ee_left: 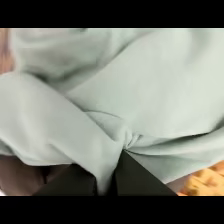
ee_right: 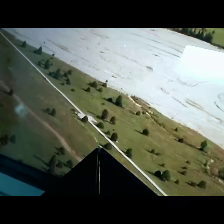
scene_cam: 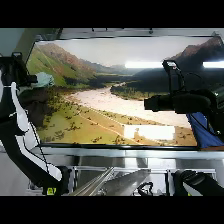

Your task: Fold the shirts.

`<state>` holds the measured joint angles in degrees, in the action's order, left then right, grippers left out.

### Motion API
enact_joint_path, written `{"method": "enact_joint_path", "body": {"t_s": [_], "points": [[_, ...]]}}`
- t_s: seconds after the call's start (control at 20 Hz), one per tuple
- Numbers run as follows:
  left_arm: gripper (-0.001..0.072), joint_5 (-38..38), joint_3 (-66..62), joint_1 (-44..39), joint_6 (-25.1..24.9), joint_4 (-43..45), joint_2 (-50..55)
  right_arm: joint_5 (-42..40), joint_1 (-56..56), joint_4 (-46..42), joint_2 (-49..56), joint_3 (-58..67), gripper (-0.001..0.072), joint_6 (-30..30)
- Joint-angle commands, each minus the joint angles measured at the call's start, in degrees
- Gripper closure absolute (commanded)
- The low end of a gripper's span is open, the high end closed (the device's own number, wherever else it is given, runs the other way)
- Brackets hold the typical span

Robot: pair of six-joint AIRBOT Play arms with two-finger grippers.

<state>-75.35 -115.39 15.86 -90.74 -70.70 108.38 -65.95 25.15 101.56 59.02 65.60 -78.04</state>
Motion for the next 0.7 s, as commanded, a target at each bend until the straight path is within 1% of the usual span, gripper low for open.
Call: {"method": "enact_joint_path", "body": {"t_s": [0.0, 0.1, 0.15, 0.2, 0.25, 0.3, 0.4, 0.55, 0.65], "points": [[0.0692, -2.21, 1.25, -2.34, -0.57, -7.87, -8.85, 0.00, 0.04, 0.02, 0.04, -0.02, 0.0695, 0.00], [0.0692, 0.52, 3.67, -6.67, -1.64, -12.57, -14.91, 0.00, 0.04, 0.00, 0.04, -0.02, 0.0695, 0.00], [0.0693, 2.84, 4.98, -9.22, -1.49, -11.78, -17.09, 0.00, 0.04, 0.02, 0.04, -0.02, 0.0695, 0.00], [0.0693, 3.17, 6.49, -11.41, 0.79, -9.49, -18.40, 0.02, 0.04, 0.02, 0.04, -0.02, 0.0695, 0.00], [0.0693, 1.31, 7.98, -12.48, 2.36, -7.21, -18.75, 0.02, 0.04, 0.02, 0.04, -0.02, 0.0695, 0.00], [0.0693, -0.87, 10.45, -12.90, 2.56, -5.92, -18.69, 0.02, 0.04, 0.02, 0.04, -0.02, 0.0695, 0.00], [0.0693, -2.01, 16.55, -12.17, 2.56, -5.42, -17.62, 0.02, 0.04, 0.02, 0.04, -0.02, 0.0695, 0.00], [0.0693, -0.90, 23.15, -10.71, 2.69, -5.81, -14.49, 0.02, 0.04, 0.02, 0.04, -0.02, 0.0695, 0.00], [0.0691, 2.03, 25.66, -10.82, 2.01, -5.95, -13.09, 0.02, 0.04, 0.02, 0.04, -0.02, 0.0695, 0.00]]}}
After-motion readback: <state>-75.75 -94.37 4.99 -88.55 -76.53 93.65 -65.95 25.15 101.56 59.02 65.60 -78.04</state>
